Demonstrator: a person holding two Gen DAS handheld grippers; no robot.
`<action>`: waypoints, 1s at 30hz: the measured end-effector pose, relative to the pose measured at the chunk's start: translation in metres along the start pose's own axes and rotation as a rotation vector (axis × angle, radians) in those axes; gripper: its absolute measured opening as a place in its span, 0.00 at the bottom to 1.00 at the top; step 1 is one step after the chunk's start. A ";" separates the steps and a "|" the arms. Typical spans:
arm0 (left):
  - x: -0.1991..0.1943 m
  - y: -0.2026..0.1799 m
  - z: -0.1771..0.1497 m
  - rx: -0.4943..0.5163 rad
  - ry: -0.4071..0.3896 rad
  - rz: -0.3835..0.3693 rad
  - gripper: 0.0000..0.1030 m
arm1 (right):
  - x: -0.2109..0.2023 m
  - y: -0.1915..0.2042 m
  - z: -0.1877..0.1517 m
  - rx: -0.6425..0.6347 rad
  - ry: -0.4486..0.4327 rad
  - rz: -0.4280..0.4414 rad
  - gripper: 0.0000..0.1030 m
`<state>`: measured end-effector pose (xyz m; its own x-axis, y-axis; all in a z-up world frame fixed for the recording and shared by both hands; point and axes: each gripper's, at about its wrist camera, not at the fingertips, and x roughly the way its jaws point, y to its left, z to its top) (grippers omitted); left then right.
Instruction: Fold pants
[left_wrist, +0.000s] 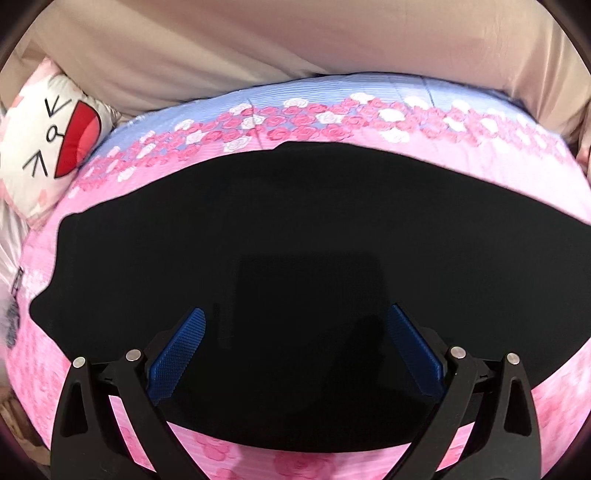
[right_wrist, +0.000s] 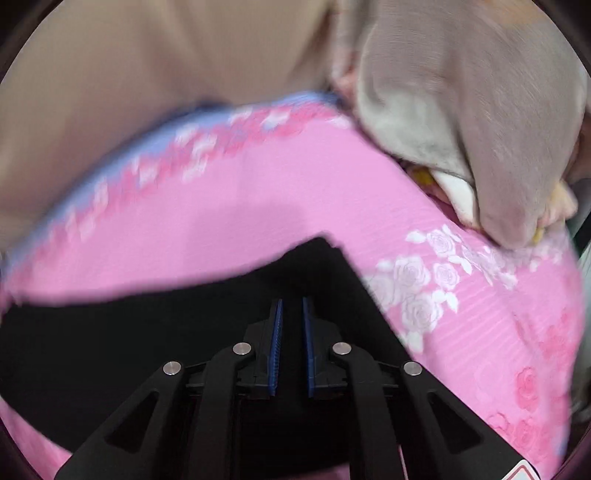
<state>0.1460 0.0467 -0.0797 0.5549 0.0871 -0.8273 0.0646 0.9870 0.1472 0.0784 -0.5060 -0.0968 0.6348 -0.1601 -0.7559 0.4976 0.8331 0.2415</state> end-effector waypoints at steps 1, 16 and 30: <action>0.000 0.003 -0.003 0.008 -0.003 0.011 0.94 | -0.011 0.006 0.000 -0.005 -0.032 0.013 0.10; -0.010 0.089 -0.031 -0.103 -0.026 0.010 0.94 | -0.059 0.255 -0.051 -0.435 0.044 0.374 0.16; 0.009 0.172 -0.064 -0.192 -0.024 0.005 0.96 | 0.033 0.551 -0.131 -0.724 0.216 0.502 0.04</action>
<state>0.1095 0.2256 -0.0968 0.5747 0.0909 -0.8133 -0.0959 0.9944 0.0433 0.2961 0.0169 -0.0679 0.5157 0.3538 -0.7803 -0.3475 0.9189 0.1870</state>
